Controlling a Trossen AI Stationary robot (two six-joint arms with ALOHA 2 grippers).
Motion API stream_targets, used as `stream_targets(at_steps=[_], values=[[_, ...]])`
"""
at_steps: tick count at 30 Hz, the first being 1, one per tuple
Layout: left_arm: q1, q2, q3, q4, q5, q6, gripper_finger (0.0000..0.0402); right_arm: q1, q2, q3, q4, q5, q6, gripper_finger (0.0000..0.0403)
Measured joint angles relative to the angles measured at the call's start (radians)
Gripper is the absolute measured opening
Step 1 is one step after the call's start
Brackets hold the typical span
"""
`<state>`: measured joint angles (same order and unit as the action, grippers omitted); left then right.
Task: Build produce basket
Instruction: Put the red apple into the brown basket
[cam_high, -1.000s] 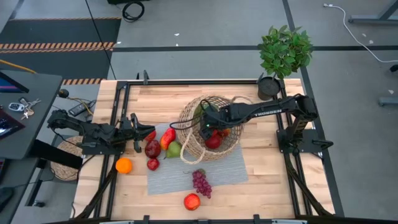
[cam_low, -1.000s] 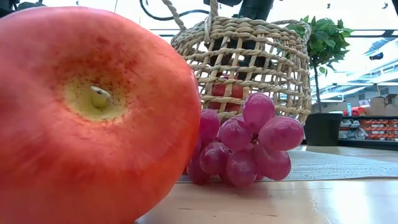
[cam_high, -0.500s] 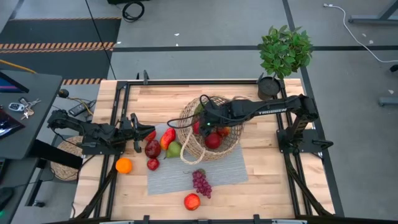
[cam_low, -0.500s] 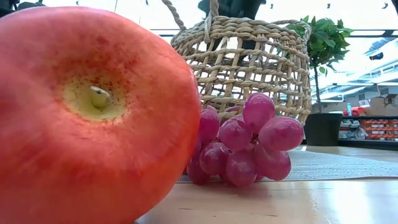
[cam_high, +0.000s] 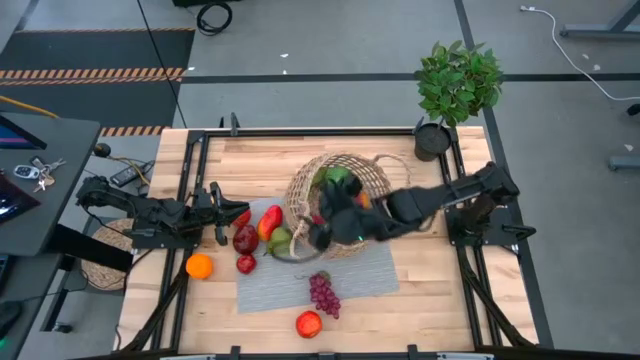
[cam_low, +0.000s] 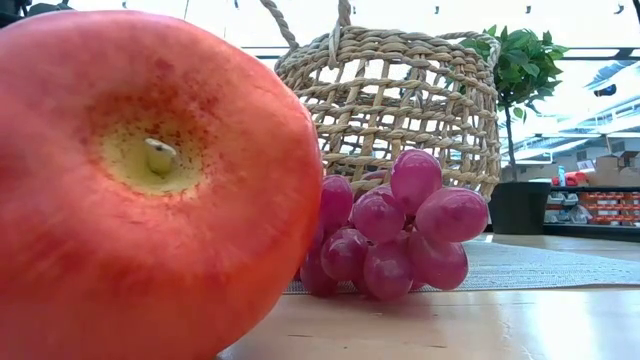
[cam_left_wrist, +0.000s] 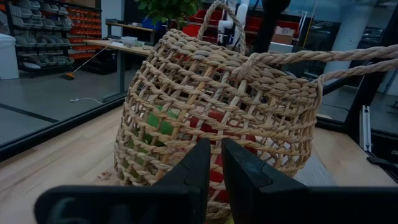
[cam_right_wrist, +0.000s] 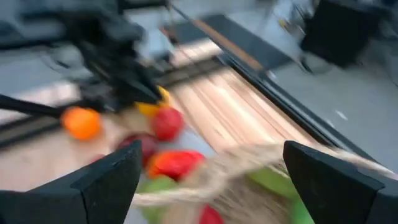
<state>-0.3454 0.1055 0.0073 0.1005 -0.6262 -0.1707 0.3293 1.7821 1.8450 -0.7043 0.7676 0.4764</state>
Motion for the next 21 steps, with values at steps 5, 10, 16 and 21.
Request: stream_targets(at_steps=[5,10,16,21], values=[[0.0,0.0,0.0,0.0,0.0,0.0,0.0048,0.093,0.001,0.0,0.166,0.055,-0.087,0.0391],[0.0,0.0,0.0,0.0,0.0,0.0,0.0048,0.156,0.008,0.0,0.228,0.056,-0.107,0.0391],[0.0,0.0,0.0,0.006,0.0,0.0,0.0048,0.219,0.079,-0.001,0.364,0.033,-0.207,0.0391],[0.0,0.004,0.0,-0.004,0.0,0.0,0.0048,0.258,0.156,-0.001,0.551,-0.006,-0.335,0.0391]])
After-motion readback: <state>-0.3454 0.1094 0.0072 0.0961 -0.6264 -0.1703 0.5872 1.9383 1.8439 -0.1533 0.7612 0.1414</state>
